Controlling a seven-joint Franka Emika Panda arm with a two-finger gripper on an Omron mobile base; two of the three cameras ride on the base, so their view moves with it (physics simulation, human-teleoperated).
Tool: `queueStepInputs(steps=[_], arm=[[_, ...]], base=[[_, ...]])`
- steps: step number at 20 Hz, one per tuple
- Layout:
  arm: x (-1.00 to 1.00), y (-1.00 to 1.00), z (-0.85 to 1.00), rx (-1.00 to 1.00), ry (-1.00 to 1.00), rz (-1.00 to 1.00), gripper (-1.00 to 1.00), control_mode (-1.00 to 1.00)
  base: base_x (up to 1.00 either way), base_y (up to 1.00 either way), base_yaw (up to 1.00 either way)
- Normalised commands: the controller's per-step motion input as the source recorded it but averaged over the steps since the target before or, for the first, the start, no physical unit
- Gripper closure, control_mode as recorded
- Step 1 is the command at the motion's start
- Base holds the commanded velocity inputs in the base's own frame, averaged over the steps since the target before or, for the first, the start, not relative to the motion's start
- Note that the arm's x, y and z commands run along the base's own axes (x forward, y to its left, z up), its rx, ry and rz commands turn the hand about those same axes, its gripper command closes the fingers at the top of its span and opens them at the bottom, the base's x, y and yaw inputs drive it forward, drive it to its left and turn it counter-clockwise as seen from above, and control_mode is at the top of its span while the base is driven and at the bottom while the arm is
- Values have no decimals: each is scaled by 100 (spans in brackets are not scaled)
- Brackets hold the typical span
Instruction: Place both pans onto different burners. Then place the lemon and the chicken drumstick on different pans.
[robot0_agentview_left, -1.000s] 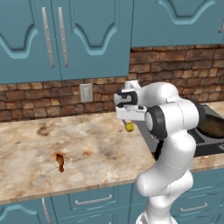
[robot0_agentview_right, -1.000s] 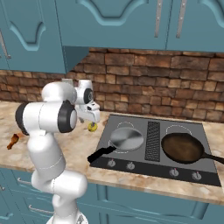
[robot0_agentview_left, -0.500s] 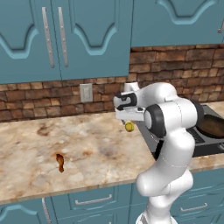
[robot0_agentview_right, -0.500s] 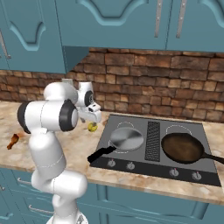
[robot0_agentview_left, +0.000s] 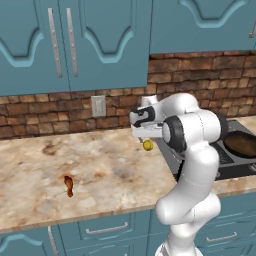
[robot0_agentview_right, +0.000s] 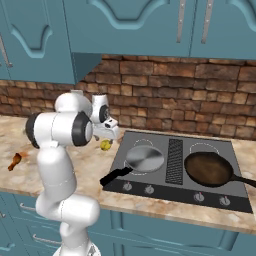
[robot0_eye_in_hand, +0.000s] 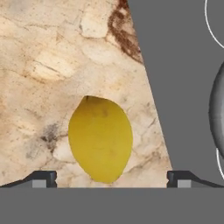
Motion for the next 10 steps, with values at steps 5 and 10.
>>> queueStepInputs(steps=[5, 10], arm=[[26, 0, -18, 0, -1, 3, -100, -100], [18, 0, -20, 0, 0, 3, -100, -100]], base=[[0, 0, 0], [0, 0, 0]])
